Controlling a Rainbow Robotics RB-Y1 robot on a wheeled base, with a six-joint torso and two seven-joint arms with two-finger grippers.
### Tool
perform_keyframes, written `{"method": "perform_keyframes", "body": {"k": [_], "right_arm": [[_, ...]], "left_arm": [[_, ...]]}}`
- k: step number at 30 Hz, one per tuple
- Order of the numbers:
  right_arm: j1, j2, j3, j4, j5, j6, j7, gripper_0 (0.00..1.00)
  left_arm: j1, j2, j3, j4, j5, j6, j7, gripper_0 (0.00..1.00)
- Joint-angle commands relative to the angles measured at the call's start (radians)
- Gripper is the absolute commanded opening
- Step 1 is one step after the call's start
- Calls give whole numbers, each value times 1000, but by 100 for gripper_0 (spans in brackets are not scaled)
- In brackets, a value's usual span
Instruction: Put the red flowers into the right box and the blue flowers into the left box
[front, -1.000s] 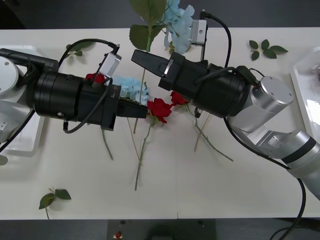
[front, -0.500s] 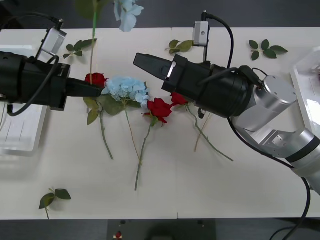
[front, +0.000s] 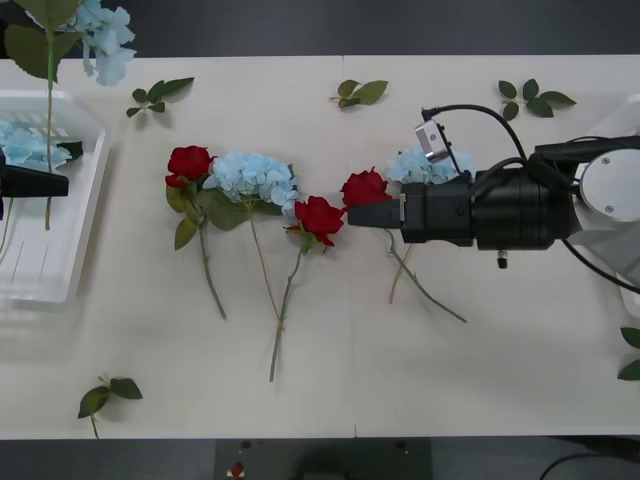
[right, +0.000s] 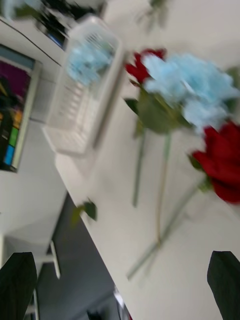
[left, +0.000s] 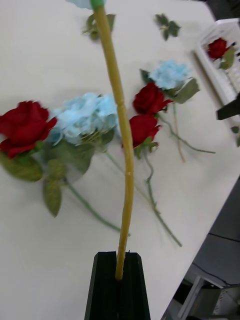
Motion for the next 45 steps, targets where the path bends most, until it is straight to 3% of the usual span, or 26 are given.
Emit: {"method": "perform_keyframes", "body": {"k": [1, 5, 18, 31, 45], "right_arm": [[-51, -17, -152, -38, 199, 233, -245, 100], [-65, -10, -227, -39, 334, 393, -440, 100], [-89, 41, -238, -41, 715, 578, -835, 100], [-105, 182, -241, 71, 1006, 542, -954, 100], [-249, 320, -198, 384, 1127, 405, -929, 100]], "left_arm": [[7, 69, 34, 58, -73, 5, 29, 0], [7, 104, 56, 121, -196, -11, 41, 0], [5, 145, 59, 153, -635, -54, 233, 0], [-13, 141, -130, 150, -862, -160, 423, 0], [-50, 69, -196, 151, -1027, -156, 503, 0]]}}
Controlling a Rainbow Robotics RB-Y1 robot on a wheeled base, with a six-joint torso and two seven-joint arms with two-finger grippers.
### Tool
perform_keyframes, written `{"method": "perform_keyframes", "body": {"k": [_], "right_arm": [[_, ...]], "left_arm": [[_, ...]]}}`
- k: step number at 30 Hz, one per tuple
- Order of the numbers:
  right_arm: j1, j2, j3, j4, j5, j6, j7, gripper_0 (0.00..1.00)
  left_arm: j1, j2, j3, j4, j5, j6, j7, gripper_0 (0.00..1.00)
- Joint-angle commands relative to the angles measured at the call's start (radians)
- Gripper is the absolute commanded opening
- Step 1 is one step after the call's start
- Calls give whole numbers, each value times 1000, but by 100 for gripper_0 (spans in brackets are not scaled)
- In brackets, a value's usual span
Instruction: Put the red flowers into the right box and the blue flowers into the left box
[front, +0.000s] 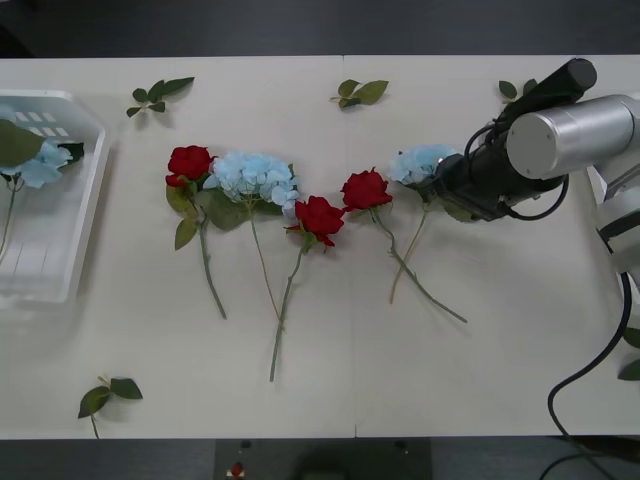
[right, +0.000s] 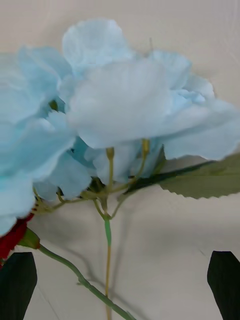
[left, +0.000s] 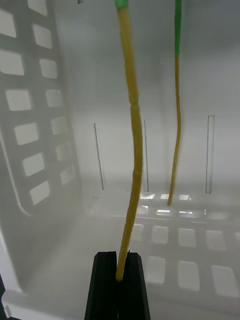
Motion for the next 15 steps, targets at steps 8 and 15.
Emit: {"method": "perform_keyframes", "body": {"k": [8, 15], "right_arm": [[-96, 30, 91, 130, 39, -92, -1, 100], [-96, 39, 139, 140, 70, -117, 2, 100]], "left_arm": [[-73, 6, 39, -15, -34, 0, -39, 100], [-73, 4, 134, -110, 30, 113, -86, 100]]}}
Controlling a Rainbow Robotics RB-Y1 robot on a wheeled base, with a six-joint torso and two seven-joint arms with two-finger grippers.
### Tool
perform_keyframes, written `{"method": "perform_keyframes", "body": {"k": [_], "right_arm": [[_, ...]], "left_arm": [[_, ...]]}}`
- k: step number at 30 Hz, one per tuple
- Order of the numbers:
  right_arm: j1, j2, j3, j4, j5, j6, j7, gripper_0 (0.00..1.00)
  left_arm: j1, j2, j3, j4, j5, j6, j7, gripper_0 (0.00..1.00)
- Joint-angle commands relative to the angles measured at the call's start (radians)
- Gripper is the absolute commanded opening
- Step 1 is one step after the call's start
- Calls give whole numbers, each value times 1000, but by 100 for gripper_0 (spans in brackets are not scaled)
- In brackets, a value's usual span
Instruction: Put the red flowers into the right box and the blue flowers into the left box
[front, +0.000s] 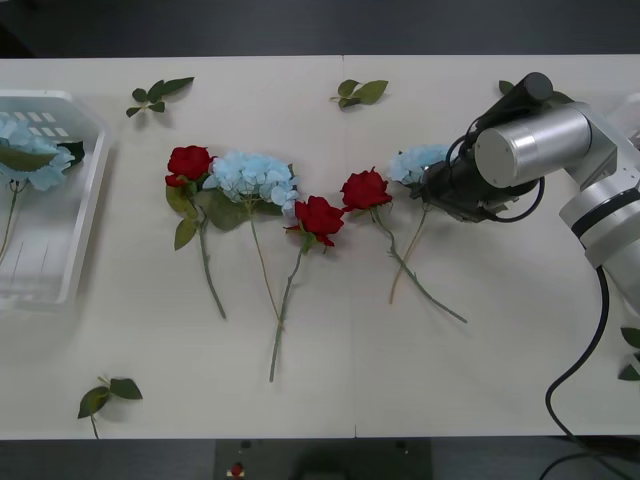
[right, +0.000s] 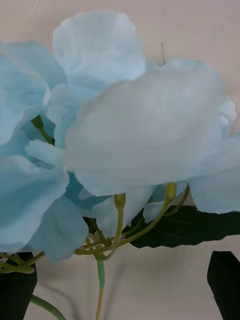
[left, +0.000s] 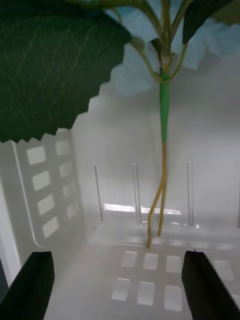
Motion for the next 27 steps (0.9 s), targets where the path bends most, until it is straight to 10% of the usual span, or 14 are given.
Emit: {"method": "perform_keyframes", "body": {"k": [1, 12, 27], "right_arm": [[-22, 14, 17, -5, 19, -21, 2, 100], [-22, 38, 55, 16, 65, -48, 13, 100], [-22, 55, 66, 55, 85, -91, 22, 35]], "left_arm": [[-17, 21, 84, -95, 46, 96, -67, 100], [-48, -78, 119, -232, 157, 282, 82, 100], [-122, -251, -46, -392, 91, 384, 519, 100]]}}
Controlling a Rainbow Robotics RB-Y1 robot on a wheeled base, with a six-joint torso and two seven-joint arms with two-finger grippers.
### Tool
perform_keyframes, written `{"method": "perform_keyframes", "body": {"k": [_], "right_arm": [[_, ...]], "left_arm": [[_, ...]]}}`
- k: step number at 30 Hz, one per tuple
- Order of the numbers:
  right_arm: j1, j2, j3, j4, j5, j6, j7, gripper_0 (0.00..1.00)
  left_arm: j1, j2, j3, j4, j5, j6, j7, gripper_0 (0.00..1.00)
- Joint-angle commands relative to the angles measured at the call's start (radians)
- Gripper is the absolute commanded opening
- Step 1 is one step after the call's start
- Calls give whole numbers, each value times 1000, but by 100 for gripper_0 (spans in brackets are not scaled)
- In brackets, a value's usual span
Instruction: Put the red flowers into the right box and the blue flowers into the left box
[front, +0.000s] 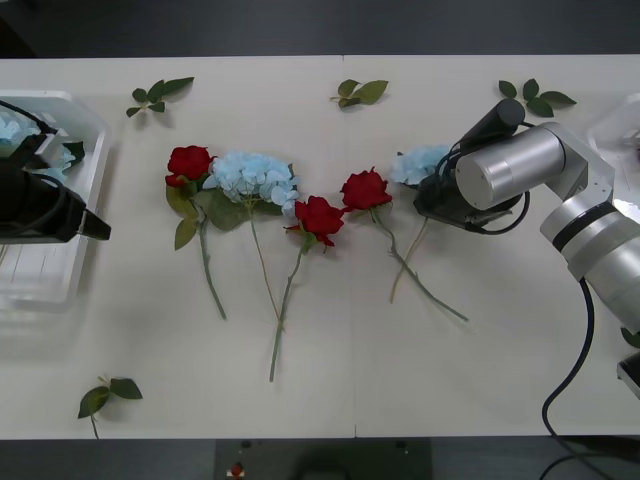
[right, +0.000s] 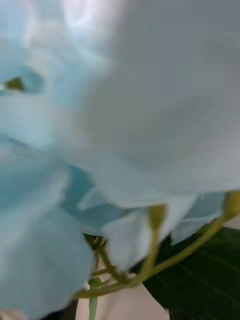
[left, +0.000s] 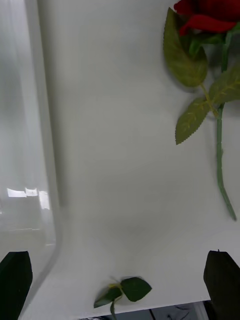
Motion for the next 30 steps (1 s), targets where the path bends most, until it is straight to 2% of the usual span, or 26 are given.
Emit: {"method": "perform_keyframes", "body": {"k": [1, 3, 5, 8, 14, 19, 25, 30], "right_arm": [[-22, 25, -6, -11, 1, -3, 22, 28], [-22, 25, -5, -11, 2, -3, 26, 13], [-22, 25, -5, -11, 4, -2, 26, 4], [-22, 25, -6, -11, 4, -3, 29, 0], [-20, 21, -5, -10, 1, -12, 36, 0], [-22, -6, -10, -10, -38, -51, 61, 0], [-22, -94, -52, -16, -225, -95, 262, 0], [-23, -183, -80, -28, -432, -118, 415, 0]], "left_arm": [[-48, -21, -59, -45, -30, 1, 141, 100], [-62, -38, -96, -59, -65, 1, 190, 100], [-79, -59, -133, -70, -106, 0, 239, 100], [-100, -93, -171, -71, -166, -5, 299, 100], [-132, -163, -266, -70, -319, -46, 414, 100], [-154, -179, -331, -37, -346, -106, 491, 100], [-195, -231, -352, 70, -358, -161, 494, 100], [-210, -262, -352, 102, -381, -165, 494, 100]]}}
